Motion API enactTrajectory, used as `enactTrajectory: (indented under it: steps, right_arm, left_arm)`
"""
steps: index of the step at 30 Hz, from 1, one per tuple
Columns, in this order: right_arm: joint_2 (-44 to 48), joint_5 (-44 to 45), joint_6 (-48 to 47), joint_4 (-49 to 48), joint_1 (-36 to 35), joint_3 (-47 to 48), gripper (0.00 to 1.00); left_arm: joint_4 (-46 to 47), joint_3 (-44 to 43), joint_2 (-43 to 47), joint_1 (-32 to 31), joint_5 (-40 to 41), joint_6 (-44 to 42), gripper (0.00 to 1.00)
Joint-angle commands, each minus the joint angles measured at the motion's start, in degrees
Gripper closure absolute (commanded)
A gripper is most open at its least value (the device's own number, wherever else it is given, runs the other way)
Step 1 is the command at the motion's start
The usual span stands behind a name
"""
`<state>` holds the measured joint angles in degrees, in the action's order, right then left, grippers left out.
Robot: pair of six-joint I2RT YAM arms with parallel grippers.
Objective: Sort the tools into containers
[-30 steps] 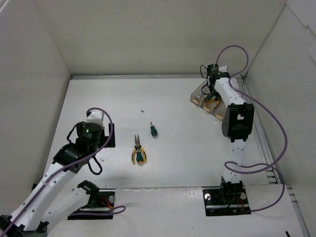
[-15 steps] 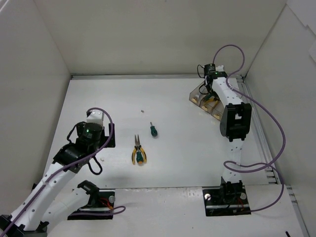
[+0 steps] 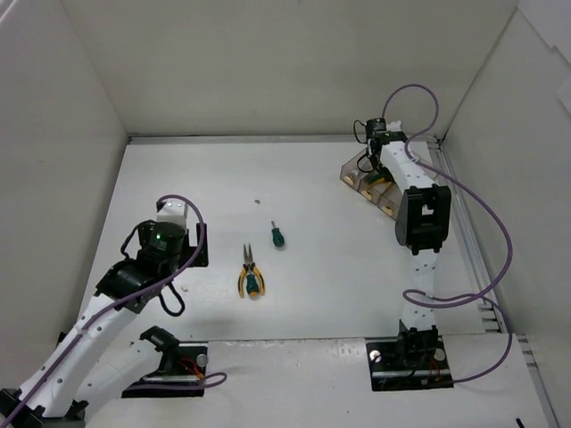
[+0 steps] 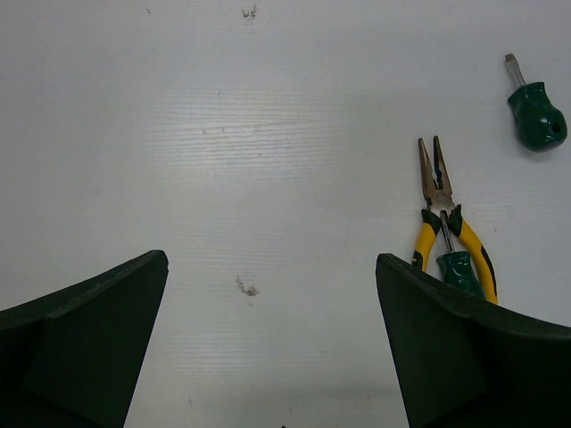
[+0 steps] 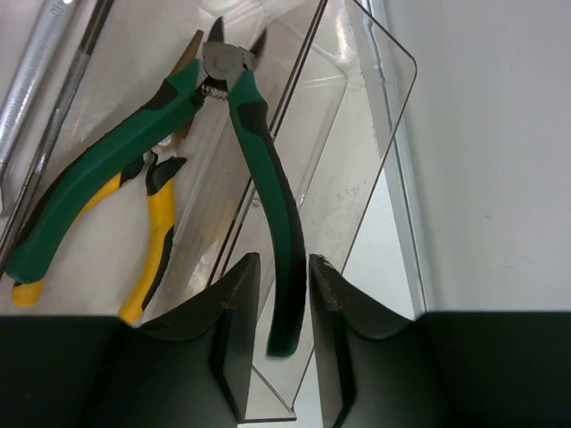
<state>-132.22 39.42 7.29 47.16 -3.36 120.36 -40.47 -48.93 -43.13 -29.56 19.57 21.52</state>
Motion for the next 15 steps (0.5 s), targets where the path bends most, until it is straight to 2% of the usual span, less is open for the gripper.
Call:
enactTrajectory:
  steps: [1,5,12,15]
  right_arm:
    - [2.4,1.5,1.7,-2.0,-0.7,3.1,0.73]
    - [3.5,0.5,2.0,-1.9,-1.0,3.3,0.68]
    - [9.3,-3.8,2.6,-1.9,-2.6,3.1,0.43]
    - [12.9,-6.1,3.3,-2.0,-3.4,2.3,0.36]
  left_arm:
    - [1.6,-1.3,-0.4,0.4,0.8,-0.1,0.0]
    - [1.5,-1.3,-0.4,0.4,0.6,-0.1,0.0]
    - [1.7,-1.3,0.0,0.4,0.5,-0.2,0.0]
    - [1.7,-1.2,0.2,0.4,0.4,-0.2,0.0]
